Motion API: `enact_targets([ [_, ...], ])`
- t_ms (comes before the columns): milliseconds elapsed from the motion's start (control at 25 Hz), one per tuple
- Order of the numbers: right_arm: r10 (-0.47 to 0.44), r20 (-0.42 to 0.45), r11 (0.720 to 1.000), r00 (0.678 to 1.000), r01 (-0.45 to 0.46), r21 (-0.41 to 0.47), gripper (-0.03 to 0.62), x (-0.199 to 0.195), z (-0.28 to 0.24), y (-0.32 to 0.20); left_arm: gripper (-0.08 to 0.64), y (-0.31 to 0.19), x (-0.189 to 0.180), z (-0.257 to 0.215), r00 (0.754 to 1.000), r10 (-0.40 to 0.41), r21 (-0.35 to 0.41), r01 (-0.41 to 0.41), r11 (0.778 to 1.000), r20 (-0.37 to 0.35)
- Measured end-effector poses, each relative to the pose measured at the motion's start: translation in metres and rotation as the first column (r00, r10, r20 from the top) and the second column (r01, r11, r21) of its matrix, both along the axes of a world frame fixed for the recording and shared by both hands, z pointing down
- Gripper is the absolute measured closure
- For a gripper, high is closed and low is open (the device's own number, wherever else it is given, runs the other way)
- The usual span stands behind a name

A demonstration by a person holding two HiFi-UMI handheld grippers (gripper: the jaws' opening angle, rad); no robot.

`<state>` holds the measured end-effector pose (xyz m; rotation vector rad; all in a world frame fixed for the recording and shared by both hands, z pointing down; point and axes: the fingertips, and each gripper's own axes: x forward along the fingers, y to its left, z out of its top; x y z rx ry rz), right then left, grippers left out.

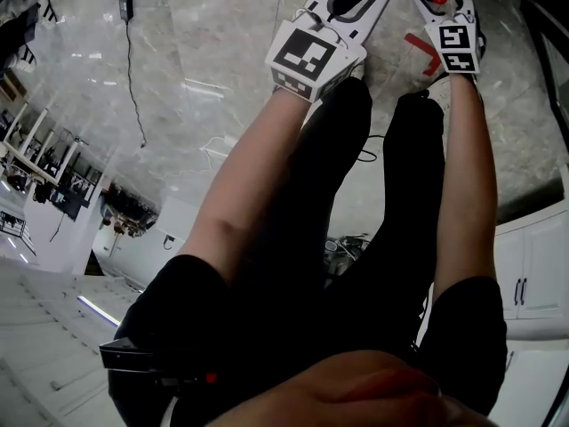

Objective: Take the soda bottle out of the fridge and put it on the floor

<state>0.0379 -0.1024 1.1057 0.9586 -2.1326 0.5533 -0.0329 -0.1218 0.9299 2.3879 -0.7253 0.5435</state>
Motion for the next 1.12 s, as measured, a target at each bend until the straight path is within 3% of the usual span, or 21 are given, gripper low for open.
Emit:
enact_targets([
  [200, -0.056, -0.011, 0.998, 0.998, 0.055, -0.041, 0.276, -0.007, 0.000, 0.007, 0.560, 0.000, 0.004, -0.012, 1.000, -0.014, 0.008, 0.014, 1.000, -0.018],
  [360, -0.024, 0.030, 0.999, 0.999, 0.026, -0.046, 0.275, -0.010, -0.011, -0.001, 0.559, 0.000, 0.002, -0.021, 0.999, -0.030, 0.015, 0.030, 0.999, -0.018],
  [640, -0.004, 0.044, 1.000, 0.999, 0.004, -0.016, 0.275, -0.011, -0.083, -0.005, 0.560, 0.001, -0.009, -0.077, 0.999, -0.046, 0.059, 0.047, 0.997, -0.019],
  [880, 0.104, 0.192, 0.991, 0.976, -0.118, 0.060, 0.275, -0.007, -0.243, -0.004, 0.559, -0.001, -0.006, -0.180, 1.000, 0.000, 0.131, -0.003, 0.991, 0.017],
  [960, 0.108, 0.269, 0.986, 0.957, -0.139, 0.097, 0.275, -0.010, -0.316, -0.002, 0.560, 0.005, -0.001, -0.222, 0.999, 0.025, 0.141, -0.028, 0.990, 0.023],
  [1120, 0.063, 0.357, 0.972, 0.932, -0.138, 0.189, 0.301, -0.013, -0.458, 0.001, 0.560, 0.014, 0.017, -0.318, 0.997, 0.068, 0.153, -0.060, 0.986, -0.044],
])
